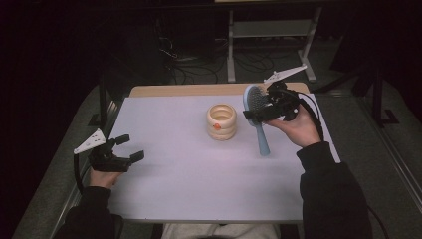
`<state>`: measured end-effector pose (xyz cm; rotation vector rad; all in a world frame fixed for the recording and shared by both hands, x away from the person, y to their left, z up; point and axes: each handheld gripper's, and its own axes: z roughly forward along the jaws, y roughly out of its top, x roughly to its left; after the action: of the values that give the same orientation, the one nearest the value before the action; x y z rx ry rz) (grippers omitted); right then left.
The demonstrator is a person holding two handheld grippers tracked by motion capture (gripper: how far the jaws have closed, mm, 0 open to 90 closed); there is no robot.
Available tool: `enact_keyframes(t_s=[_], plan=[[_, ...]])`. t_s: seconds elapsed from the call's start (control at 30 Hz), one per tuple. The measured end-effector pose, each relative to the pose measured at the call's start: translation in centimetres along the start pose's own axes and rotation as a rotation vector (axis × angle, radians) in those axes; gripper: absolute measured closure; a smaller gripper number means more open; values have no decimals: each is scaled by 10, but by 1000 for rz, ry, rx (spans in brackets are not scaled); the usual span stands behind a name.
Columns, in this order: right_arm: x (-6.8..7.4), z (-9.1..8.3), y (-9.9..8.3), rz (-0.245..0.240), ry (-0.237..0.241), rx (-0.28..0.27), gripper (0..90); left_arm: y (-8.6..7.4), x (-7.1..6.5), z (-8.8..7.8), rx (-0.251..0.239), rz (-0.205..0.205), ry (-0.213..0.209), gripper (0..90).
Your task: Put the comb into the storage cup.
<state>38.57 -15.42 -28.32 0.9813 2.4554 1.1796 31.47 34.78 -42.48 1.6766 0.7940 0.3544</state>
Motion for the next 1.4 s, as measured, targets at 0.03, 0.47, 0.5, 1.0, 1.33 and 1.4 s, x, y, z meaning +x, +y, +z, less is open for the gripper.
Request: enact_keyframes(t_s=[0.03,0.47,0.5,1.0,1.33,1.4], plan=[[-1,-1,2,-3,1,-3,188,0,0,0,1,-1,0,0],[-1,-4,28,-10,18,-49,188,0,1,1,1,-3,-3,0],[-1,-4,30,-11,20,-53,188,0,1,0,1,-2,-3,0],[-5,-2,55,-10,17,-100,188,0,1,0,0,-2,-5,0],[-15,2,71,-5,11,-133,188,0,1,-1,-4,-2,-3,0],[-16,3,75,-7,12,-132,188,0,1,-1,-3,1,-4,0]])
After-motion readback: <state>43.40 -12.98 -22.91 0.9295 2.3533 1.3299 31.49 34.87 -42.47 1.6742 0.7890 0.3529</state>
